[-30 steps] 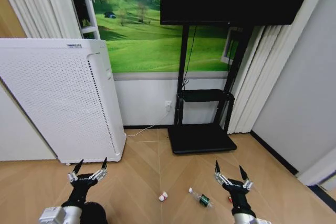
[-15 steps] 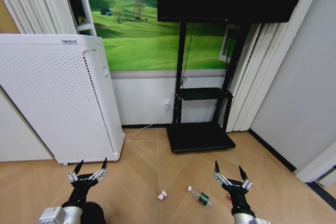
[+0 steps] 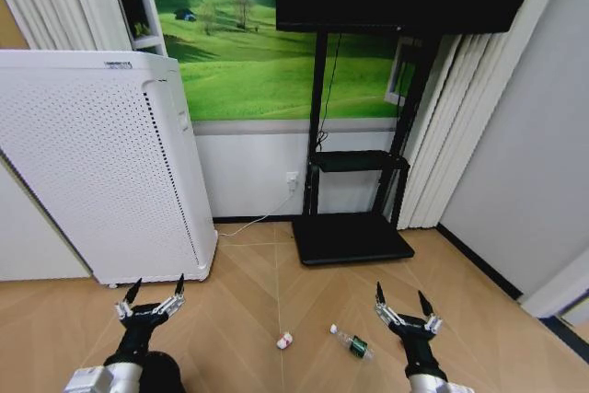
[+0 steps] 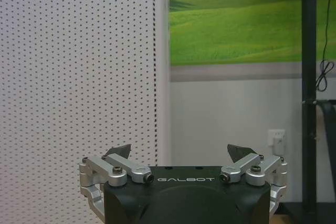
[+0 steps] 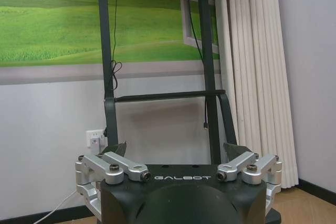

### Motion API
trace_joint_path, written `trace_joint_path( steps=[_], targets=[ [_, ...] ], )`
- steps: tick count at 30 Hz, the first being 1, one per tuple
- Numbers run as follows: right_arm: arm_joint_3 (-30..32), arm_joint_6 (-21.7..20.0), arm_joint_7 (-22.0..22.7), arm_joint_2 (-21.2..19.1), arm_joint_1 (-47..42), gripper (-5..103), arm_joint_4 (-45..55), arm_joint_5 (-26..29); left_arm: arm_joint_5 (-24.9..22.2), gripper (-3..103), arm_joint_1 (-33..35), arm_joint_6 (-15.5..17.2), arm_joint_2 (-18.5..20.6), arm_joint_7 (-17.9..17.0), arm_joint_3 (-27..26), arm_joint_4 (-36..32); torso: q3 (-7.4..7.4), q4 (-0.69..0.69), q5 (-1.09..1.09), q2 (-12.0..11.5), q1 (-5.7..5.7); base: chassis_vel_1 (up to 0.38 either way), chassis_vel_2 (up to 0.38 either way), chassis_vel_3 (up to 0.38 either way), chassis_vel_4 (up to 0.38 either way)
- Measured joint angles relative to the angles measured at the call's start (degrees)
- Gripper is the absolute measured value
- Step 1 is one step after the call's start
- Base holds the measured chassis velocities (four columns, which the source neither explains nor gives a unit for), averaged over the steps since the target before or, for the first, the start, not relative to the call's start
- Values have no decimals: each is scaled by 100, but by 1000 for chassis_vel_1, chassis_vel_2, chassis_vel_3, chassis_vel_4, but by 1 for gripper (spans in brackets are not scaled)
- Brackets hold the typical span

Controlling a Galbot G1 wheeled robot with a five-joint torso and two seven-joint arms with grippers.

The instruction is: Pick up the trash bin and place the garbage on the floor into it.

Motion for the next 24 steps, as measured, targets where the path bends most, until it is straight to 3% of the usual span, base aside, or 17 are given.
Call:
trace_joint_path(
  steps=[1, 2, 3, 5, 6, 8, 9, 11, 14, 15, 20, 24],
  targets=[
    [0, -1, 0, -17, 10, 100, -2, 4, -13, 100, 58, 77, 30, -159, -81, 19, 0, -1, 0, 0, 0, 0, 0, 0, 0],
    [7, -7, 0, -40, 31, 100, -4, 30, -212, 100, 200, 374, 72, -488, -298, 26, 1, -1, 0, 2, 0, 0, 0, 0, 0],
    [7, -7, 0, -40, 31, 100, -4, 30, -212, 100, 200, 374, 72, -488, -298, 26, 1, -1, 0, 2, 0, 0, 0, 0, 0],
    [48, -20, 13, -68, 54, 100, -4, 90, -953, 100, 519, 920, 163, -1114, -774, 25, 5, 1, 0, 8, 1, 0, 0, 0, 0],
    [48, -20, 13, -68, 54, 100, -4, 90, -953, 100, 519, 920, 163, -1114, -774, 25, 5, 1, 0, 8, 1, 0, 0, 0, 0],
    [92, -46, 36, -95, 88, 100, -26, 176, -2164, 100, 962, 1372, 380, -1821, -1341, 106, 11, 1, 0, 16, 4, 0, 0, 0, 0],
    [92, -46, 36, -95, 88, 100, -26, 176, -2164, 100, 962, 1372, 380, -1821, -1341, 106, 11, 1, 0, 16, 4, 0, 0, 0, 0],
    [93, -53, 39, -109, 140, 100, -75, 231, -2955, 100, 1292, 1589, 604, -1998, -1704, 326, 16, 2, 1, 24, 6, 0, 0, 0, 0],
    [57, -54, 40, -105, 179, 100, -107, 262, -3375, 100, 1399, 1831, 694, -2049, -1747, 572, 20, 1, -1, 29, 9, 0, 0, 0, 0],
    [57, -54, 40, -105, 179, 100, -107, 262, -3375, 100, 1399, 1831, 694, -2049, -1747, 572, 20, 1, -1, 29, 9, 0, 0, 0, 0],
    [13, -53, 39, -93, 213, 100, -183, 285, -3745, 100, 1472, 2452, 533, -2110, -1402, 780, 27, 0, 0, 38, 12, 0, 0, 0, 0],
    [62, -35, 39, -94, 203, 100, -217, 349, -3724, 100, 1673, 2555, 442, -2101, -1146, 751, 30, 1, 1, 43, 13, 0, 0, 0, 0]
  ],
)
